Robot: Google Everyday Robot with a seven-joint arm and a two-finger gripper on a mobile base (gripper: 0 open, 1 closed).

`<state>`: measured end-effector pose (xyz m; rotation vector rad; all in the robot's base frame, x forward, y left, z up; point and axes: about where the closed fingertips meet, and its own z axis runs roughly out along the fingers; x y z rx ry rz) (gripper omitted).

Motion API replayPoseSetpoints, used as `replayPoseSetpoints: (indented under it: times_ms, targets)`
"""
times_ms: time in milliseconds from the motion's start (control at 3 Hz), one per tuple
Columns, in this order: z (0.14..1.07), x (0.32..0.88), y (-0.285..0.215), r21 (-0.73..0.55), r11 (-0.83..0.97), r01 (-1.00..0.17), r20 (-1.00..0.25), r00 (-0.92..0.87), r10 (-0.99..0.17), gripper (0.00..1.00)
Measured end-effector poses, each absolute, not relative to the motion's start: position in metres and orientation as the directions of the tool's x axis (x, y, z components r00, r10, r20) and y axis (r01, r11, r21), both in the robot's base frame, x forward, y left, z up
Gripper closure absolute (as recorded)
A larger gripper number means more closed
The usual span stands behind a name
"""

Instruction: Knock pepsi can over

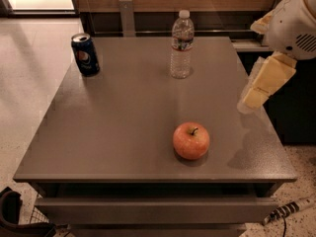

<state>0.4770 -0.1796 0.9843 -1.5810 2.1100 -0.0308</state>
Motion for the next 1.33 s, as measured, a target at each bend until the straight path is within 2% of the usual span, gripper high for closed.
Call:
replayPoseSetpoints:
  times_ms: [333,1000,1333]
  targets:
    - [0.975,0.491,-0.156,-0.281,0.389,-0.877,-0.496,-0.214,-0.841,0.0]
    - [0.948,0.503,-0.085,-0.182,0.486,-0.855,-0.792,-0.166,-0.588,0.0]
    - [0.962,0.532,-0.054,-0.196,0.556,-0.808,-0.896,-0.083,-0.435,0.0]
